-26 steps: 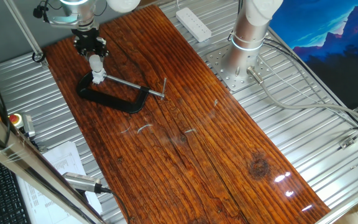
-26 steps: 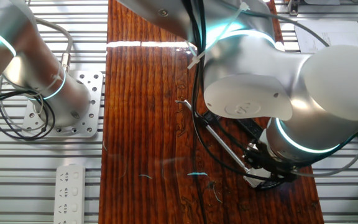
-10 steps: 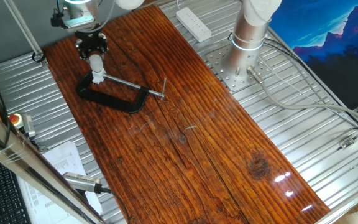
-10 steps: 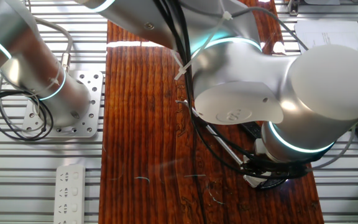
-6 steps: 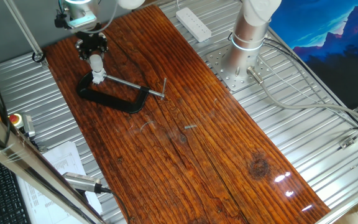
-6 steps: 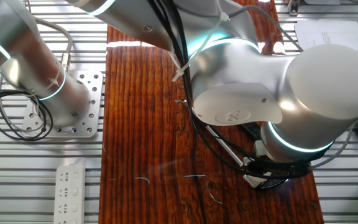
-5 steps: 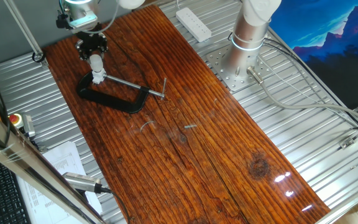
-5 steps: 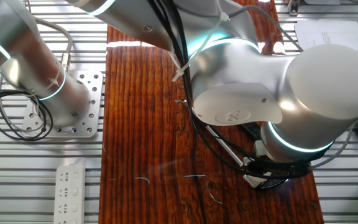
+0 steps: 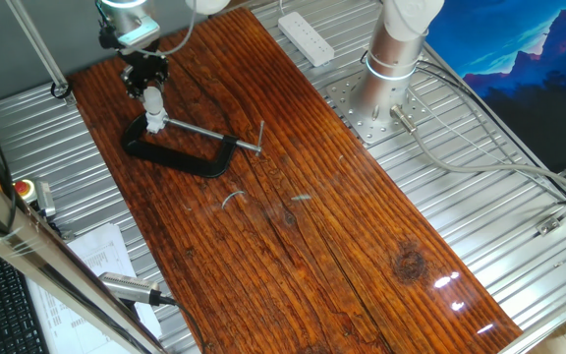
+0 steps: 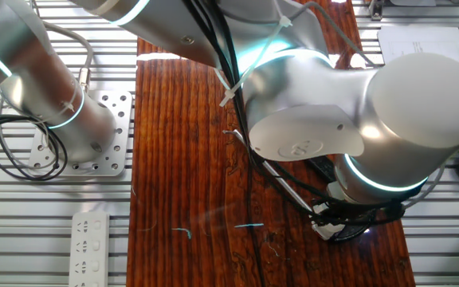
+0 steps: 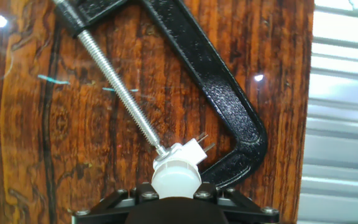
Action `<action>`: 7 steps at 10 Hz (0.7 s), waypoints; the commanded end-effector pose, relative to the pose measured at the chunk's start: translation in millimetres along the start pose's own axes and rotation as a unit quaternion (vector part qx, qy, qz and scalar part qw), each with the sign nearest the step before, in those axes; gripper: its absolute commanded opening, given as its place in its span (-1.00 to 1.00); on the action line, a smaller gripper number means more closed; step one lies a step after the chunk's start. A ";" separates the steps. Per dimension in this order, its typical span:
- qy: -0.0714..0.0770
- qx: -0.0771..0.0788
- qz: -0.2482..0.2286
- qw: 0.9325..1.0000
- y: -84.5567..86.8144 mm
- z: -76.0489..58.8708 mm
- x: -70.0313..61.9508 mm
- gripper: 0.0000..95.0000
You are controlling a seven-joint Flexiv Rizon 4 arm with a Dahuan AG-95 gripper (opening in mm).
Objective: Take out the light bulb by rotating it
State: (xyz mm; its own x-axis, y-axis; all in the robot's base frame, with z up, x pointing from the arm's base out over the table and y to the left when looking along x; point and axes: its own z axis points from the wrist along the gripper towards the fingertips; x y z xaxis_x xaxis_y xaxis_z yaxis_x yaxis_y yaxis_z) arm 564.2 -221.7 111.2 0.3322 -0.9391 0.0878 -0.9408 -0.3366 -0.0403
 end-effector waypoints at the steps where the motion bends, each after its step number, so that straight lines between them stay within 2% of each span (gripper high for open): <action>1: 0.004 -0.001 -0.036 0.999 -0.3 2.4 -2.7 -1.00; 7: 0.011 0.000 -0.088 0.996 -0.3 3.0 -2.9 -1.00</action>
State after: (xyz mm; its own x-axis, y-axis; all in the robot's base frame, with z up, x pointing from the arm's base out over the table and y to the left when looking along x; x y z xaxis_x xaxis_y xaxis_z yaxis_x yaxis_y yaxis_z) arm 564.0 -219.9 111.0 0.4884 -0.8648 0.1166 -0.8693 -0.4939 -0.0219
